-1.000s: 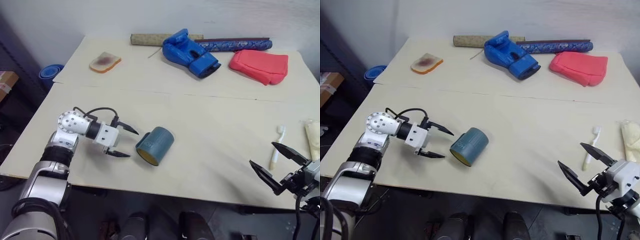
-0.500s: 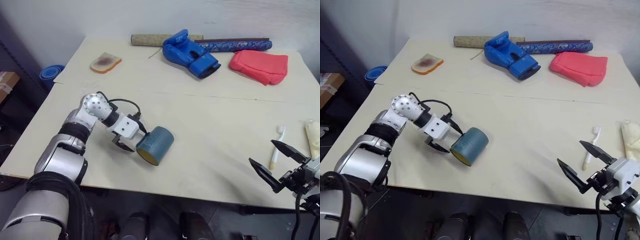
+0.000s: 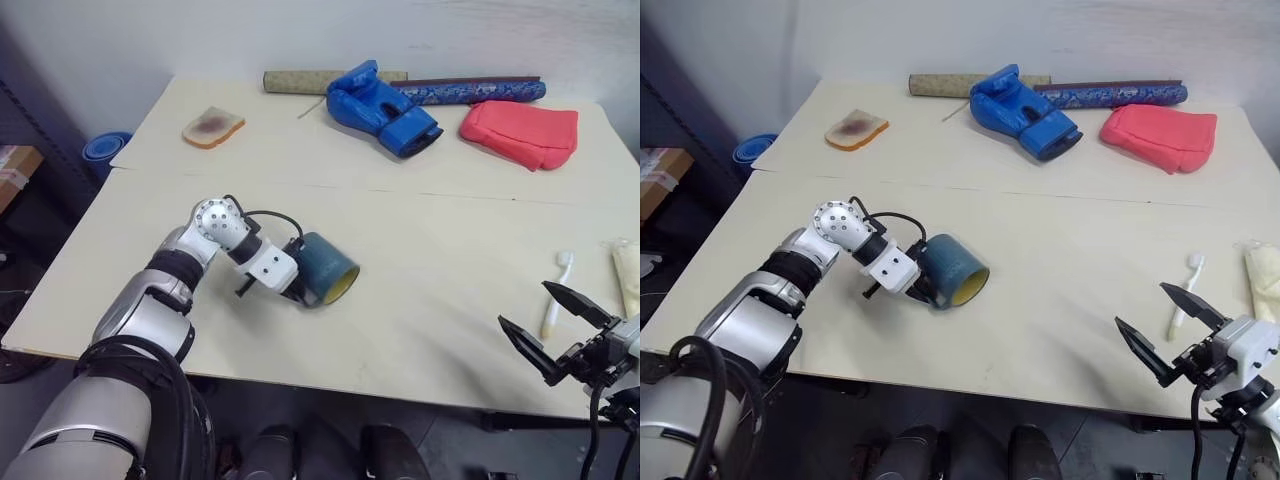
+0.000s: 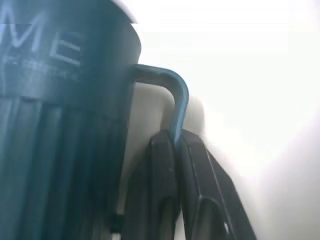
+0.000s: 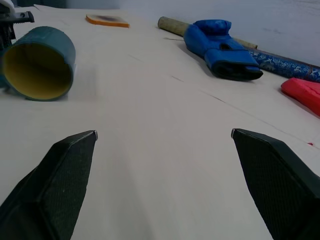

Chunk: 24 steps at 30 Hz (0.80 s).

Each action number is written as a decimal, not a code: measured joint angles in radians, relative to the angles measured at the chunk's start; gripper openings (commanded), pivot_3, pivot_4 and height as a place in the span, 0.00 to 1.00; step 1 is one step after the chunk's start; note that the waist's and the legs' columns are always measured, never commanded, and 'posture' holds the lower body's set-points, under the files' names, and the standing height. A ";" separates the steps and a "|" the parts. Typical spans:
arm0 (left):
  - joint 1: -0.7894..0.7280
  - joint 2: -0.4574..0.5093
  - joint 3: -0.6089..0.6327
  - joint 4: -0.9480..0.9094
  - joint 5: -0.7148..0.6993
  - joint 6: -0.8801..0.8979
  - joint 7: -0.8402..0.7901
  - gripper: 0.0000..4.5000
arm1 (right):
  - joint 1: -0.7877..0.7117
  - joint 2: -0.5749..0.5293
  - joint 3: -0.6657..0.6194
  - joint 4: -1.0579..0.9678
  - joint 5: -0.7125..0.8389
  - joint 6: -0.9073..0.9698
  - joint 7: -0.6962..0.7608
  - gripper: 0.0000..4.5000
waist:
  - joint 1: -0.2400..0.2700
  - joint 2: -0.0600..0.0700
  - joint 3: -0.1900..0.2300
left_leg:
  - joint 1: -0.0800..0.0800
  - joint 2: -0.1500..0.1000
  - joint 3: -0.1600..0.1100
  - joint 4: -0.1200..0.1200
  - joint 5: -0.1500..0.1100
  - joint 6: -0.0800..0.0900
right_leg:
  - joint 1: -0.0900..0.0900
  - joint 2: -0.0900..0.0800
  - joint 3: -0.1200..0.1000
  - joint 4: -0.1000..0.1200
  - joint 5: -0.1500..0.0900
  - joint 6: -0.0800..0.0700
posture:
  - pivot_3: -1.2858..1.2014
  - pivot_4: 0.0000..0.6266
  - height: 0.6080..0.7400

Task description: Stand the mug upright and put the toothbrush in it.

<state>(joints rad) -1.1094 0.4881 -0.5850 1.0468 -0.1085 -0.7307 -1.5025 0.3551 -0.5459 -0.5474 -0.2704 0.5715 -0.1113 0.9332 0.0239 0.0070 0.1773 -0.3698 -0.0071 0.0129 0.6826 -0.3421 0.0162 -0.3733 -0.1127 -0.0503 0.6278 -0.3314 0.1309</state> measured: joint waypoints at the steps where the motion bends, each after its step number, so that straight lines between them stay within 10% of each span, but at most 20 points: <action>1: 0.029 0.018 0.008 -0.055 -0.057 0.068 0.000 0.00 | -0.007 0.002 0.007 0.000 -0.001 -0.001 -0.001 1.00 | -0.002 0.000 0.000 | 0.000 0.000 0.000 0.000 0.000 0.000 | 0.000 0.000 0.000 0.000 0.000 0.000 | 0.52 0.24 1.00; 11: 0.225 0.064 0.158 -0.567 -0.515 0.863 0.002 0.00 | -0.043 0.009 0.054 0.013 -0.015 -0.017 -0.005 1.00 | -0.002 0.000 0.000 | -0.002 0.000 -0.002 0.001 0.000 0.000 | 0.000 0.000 0.000 0.000 0.000 0.000 | 0.52 0.24 1.00; 13: 0.252 -0.045 0.212 -0.592 -0.577 1.070 0.051 0.00 | -0.059 0.011 0.069 0.028 -0.016 -0.019 -0.006 1.00 | 0.004 0.000 0.000 | -0.002 -0.002 -0.004 0.002 0.000 0.000 | 0.001 -0.001 0.001 0.000 0.000 0.000 | 0.52 0.24 1.00; 24: 0.274 -0.245 0.302 -0.446 -0.431 1.119 0.224 0.00 | -0.059 0.026 0.073 0.028 -0.032 -0.045 -0.029 1.00 | -0.014 -0.001 0.001 | -0.001 0.000 0.000 0.000 0.001 -0.001 | -0.001 0.001 0.001 0.000 0.000 0.000 | 0.52 0.24 1.00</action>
<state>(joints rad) -0.8356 0.2434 -0.2833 0.6011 -0.5397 0.3883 -1.2783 0.2960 -0.5203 -0.4741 -0.2425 0.5394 -0.1559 0.9043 0.0097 0.0056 0.1784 -0.3705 -0.0068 0.0126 0.6827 -0.3410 0.0148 -0.3746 -0.1118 -0.0491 0.6278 -0.3313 0.1312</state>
